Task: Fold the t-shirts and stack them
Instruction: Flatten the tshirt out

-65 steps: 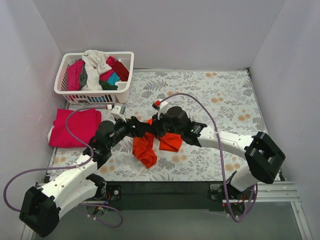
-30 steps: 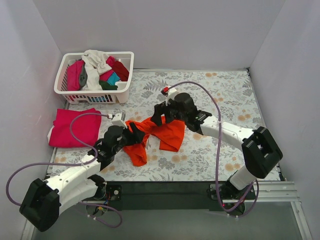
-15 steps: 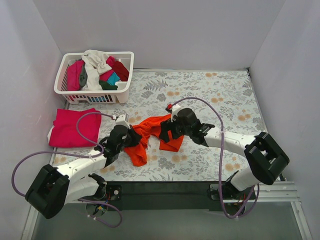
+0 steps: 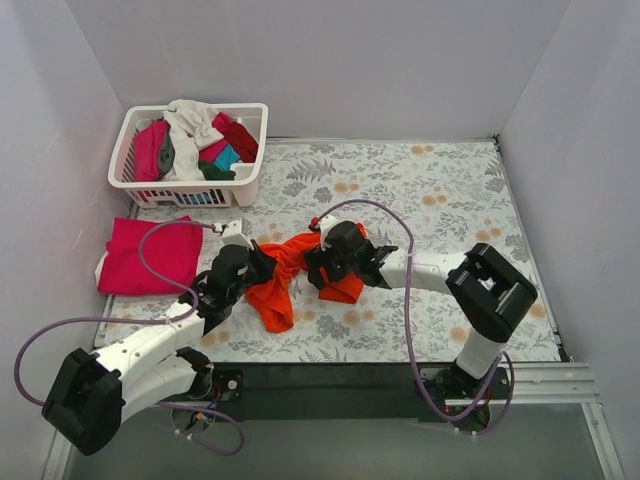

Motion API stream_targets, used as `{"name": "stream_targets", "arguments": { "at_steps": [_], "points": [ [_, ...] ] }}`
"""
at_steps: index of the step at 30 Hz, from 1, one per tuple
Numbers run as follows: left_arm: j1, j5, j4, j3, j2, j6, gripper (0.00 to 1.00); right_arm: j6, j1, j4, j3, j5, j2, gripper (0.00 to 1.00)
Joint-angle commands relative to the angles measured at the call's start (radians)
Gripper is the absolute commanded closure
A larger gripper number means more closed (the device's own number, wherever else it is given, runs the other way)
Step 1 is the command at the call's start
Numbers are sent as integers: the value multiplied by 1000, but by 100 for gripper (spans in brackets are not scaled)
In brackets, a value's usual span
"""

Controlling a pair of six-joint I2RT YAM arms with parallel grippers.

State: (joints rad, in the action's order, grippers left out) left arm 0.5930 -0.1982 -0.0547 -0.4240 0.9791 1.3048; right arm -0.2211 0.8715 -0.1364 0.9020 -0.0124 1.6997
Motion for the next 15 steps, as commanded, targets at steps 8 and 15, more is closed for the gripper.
{"name": "stream_targets", "arguments": {
  "at_steps": [8,15],
  "points": [
    [4,-59,47,-32,-51,-19,100,60,41,-29,126,115,118,51],
    [4,-63,49,-27,-63,-16,100,68,50,24,123,210,156,81]
  ]
}}
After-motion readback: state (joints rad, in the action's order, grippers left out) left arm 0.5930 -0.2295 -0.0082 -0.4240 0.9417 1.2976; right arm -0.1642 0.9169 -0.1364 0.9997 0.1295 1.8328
